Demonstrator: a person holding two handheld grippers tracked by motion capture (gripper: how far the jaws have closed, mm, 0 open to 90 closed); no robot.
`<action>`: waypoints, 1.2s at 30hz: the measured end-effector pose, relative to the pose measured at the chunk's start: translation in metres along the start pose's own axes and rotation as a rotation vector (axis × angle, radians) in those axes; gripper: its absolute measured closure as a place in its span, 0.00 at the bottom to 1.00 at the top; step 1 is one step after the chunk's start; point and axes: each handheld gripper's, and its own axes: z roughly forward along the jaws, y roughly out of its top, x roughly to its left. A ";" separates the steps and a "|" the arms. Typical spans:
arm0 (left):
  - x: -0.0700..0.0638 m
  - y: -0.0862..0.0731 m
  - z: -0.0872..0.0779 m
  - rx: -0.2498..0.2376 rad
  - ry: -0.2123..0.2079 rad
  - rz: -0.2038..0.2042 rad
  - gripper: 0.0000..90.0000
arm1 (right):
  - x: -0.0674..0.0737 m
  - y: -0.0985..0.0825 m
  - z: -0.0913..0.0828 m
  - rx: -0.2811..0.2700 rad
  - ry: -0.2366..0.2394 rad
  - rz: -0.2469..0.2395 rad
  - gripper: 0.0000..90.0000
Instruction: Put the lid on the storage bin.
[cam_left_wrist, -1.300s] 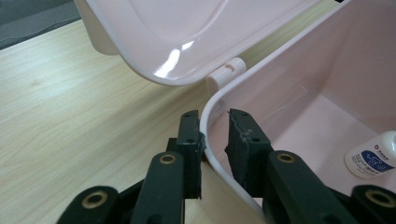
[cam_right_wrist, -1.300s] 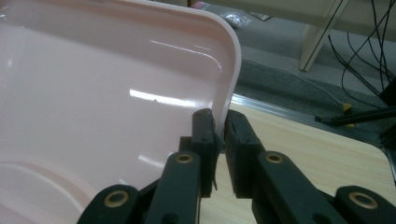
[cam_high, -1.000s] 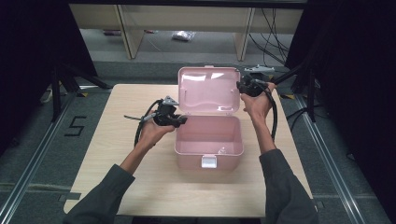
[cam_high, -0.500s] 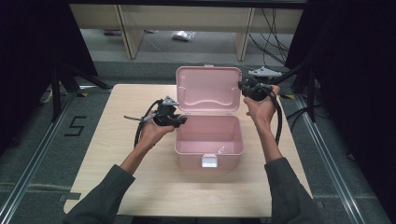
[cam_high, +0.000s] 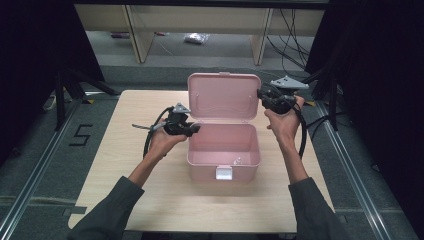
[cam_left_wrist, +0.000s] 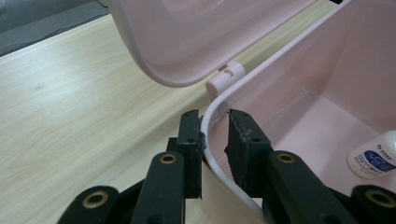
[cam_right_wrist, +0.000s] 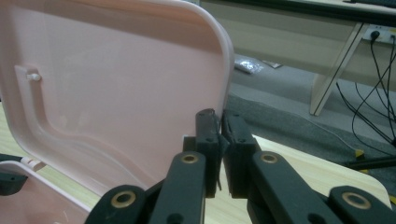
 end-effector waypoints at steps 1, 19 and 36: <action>0.000 0.000 0.000 0.002 -0.001 0.000 0.83 | 0.001 -0.001 -0.002 0.003 0.005 0.007 0.97; -0.003 0.000 -0.006 -0.010 0.005 -0.025 0.62 | 0.008 -0.008 -0.018 -0.027 0.013 -0.022 0.97; -0.013 -0.009 -0.050 -0.016 -0.041 -0.042 0.37 | 0.013 -0.013 -0.026 -0.060 0.011 -0.048 0.97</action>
